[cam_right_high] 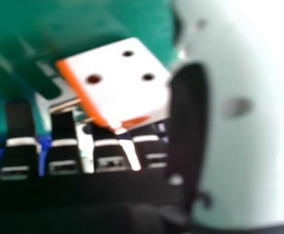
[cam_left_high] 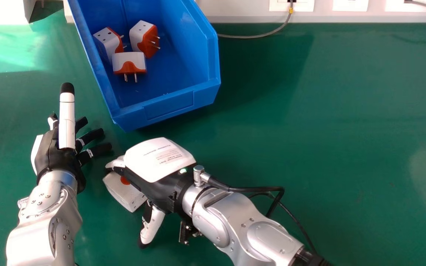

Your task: Pick all objects and put in blue box

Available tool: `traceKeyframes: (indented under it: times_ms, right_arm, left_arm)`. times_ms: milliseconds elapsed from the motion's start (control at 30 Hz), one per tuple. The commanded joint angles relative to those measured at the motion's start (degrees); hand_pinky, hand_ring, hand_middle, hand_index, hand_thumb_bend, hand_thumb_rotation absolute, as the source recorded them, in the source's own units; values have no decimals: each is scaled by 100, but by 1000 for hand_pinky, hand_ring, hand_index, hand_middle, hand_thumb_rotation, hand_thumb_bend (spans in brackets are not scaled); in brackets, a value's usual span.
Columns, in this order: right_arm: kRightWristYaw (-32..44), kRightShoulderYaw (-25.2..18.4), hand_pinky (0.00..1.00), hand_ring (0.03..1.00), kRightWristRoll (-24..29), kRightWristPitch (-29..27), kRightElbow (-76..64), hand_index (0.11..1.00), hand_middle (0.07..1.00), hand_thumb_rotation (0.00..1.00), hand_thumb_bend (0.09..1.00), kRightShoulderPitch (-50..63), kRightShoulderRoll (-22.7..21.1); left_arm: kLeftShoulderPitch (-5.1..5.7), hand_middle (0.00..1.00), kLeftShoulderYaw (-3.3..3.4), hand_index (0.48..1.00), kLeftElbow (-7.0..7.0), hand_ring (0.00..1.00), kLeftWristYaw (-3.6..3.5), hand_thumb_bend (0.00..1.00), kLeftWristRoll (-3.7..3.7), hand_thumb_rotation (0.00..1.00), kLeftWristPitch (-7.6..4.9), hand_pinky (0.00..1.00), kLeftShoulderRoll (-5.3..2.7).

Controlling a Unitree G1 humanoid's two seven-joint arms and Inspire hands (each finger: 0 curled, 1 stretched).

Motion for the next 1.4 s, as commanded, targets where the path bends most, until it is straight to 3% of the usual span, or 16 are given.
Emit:
traceKeyframes:
  times_ms: [0, 100, 200, 300, 333, 400, 500, 633, 700, 1200, 1267, 1367]
  right_arm:
    - [-202, -35, 667, 780, 47, -137, 33, 776, 829, 88, 797, -113, 125]
    - [-397, -119, 654, 760, 188, -246, 59, 719, 806, 94, 740, -24, 170]
    - [-600, -175, 636, 736, 312, -348, 136, 673, 773, 99, 695, 8, 232]
    - [-786, -239, 608, 705, 448, -519, 188, 631, 725, 79, 661, 37, 234]
    - [-819, -257, 554, 647, 480, -561, 196, 609, 675, 63, 632, 43, 230]
    - [-851, -279, 554, 647, 528, -616, 198, 609, 675, 63, 632, 51, 220]
    - [-879, -345, 455, 547, 649, -702, 93, 588, 601, 40, 588, 123, 187]
    - [-906, -398, 409, 518, 688, -749, 51, 568, 581, 32, 574, 169, 191]
    - [-924, -415, 335, 479, 704, -755, 25, 539, 551, 20, 554, 189, 195]
    - [-1043, -446, 279, 391, 742, -876, -66, 544, 489, 5, 520, 253, 199]
    - [-1047, -444, 279, 391, 737, -878, -56, 544, 489, 5, 520, 251, 203]
    - [-1001, -426, 287, 380, 713, -862, -71, 550, 485, 3, 515, 235, 187]
  left_arm:
    - [112, 905, -16, 1000, 24, 781, -13, 837, -71, 940, 158, 679, -95]
    - [130, 906, 1, 1000, -56, 781, -37, 836, -95, 940, 197, 679, -105]
    - [136, 907, -4, 1000, -53, 782, -70, 835, -90, 941, 191, 680, -86]
    - [126, 908, -9, 1000, 68, 783, -120, 835, -61, 941, 102, 681, -52]
    - [123, 909, -7, 1000, 98, 784, -130, 835, -56, 940, 80, 682, -45]
    - [122, 909, -3, 1000, 119, 784, -142, 835, -51, 940, 57, 682, -40]
    - [116, 910, -7, 1000, 134, 785, -132, 836, -26, 939, 43, 684, -33]
    - [128, 910, -6, 1000, 126, 785, -123, 833, -17, 939, 35, 684, -34]
    - [133, 911, -8, 1000, 116, 784, -117, 829, -10, 938, 38, 684, -33]
    - [120, 911, -16, 1000, 165, 780, -142, 822, 17, 936, 27, 683, 1]
    - [136, 911, -23, 1000, 83, 780, -134, 822, 13, 936, 78, 683, -5]
    - [132, 911, -27, 1000, 69, 780, -133, 818, 12, 936, 99, 683, -4]
